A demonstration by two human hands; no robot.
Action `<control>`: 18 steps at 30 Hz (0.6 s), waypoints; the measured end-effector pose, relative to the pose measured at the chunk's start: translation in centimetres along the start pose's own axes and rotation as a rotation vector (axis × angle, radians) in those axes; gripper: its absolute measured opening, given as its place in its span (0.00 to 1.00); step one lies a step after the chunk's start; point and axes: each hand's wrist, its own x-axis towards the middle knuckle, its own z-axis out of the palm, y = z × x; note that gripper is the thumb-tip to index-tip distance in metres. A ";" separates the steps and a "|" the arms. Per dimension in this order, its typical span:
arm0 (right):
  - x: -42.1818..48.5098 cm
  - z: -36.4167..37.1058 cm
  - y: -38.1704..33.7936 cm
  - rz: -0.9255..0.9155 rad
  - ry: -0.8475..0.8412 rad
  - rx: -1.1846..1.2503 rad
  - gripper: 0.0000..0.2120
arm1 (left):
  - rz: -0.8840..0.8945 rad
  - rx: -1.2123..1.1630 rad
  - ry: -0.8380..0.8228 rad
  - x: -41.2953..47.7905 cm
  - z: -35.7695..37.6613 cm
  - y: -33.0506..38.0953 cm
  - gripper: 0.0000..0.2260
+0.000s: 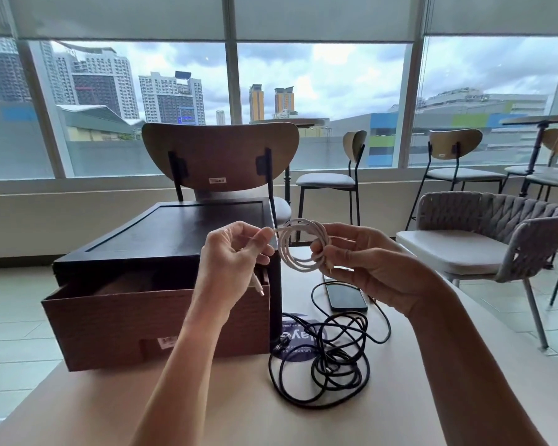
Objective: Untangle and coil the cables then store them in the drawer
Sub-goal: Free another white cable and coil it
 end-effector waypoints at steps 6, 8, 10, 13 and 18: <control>-0.3 -0.7 -0.2 0.025 -0.012 0.110 0.19 | -0.133 0.110 -0.272 0.1 -2.1 -0.3 0.03; -0.1 -0.4 -0.1 0.029 -0.073 0.176 0.22 | -0.146 0.044 -0.227 0.0 -1.9 -0.3 0.03; 0.0 -0.1 0.0 0.040 -0.143 0.288 0.28 | -0.125 -0.063 -0.114 0.1 -1.3 -0.2 0.05; 0.3 0.5 0.3 0.039 -0.183 0.349 0.25 | -0.134 -0.296 -0.049 0.0 -0.3 0.7 0.07; 0.7 1.3 0.5 0.066 -0.017 0.178 0.25 | -0.374 -0.869 -0.101 -0.1 0.3 1.7 0.09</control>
